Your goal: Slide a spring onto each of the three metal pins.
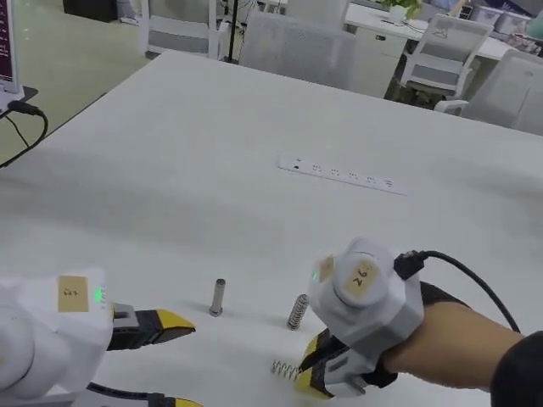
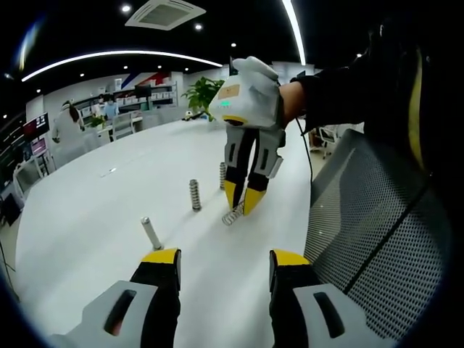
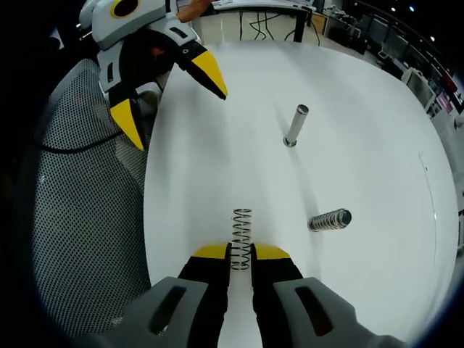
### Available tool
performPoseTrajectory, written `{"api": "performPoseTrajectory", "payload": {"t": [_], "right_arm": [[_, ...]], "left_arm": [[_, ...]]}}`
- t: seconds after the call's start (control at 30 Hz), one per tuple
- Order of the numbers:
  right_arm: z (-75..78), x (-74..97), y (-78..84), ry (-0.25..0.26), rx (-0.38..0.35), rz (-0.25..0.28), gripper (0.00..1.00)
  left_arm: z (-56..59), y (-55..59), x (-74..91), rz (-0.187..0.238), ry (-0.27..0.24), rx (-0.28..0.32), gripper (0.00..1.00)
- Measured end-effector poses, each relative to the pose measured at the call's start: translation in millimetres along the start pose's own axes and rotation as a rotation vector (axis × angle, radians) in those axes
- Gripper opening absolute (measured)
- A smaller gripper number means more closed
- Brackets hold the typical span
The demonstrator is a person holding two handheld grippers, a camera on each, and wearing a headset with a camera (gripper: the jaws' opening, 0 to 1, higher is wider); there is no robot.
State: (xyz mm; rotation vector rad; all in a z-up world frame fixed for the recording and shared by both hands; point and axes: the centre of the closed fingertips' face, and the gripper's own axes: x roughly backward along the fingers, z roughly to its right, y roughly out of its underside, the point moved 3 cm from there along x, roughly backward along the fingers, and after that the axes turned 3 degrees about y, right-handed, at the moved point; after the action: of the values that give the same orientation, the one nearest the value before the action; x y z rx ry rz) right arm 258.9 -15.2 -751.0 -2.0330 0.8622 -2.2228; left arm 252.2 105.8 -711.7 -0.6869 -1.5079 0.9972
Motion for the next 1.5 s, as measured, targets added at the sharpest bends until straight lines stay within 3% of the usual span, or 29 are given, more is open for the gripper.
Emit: {"api": "performPoseTrajectory", "payload": {"t": [0.63,1.5], "right_arm": [[-21.2,14.2,-34.8,-0.06,0.124,0.062,0.08],[-36.8,20.3,-47.2,-0.108,0.205,0.088,0.08]], "left_arm": [[2.2,-11.3,-16.1,0.013,0.082,-0.046,0.32],[13.6,-18.2,-25.0,0.044,0.155,-0.101,0.09]]}}
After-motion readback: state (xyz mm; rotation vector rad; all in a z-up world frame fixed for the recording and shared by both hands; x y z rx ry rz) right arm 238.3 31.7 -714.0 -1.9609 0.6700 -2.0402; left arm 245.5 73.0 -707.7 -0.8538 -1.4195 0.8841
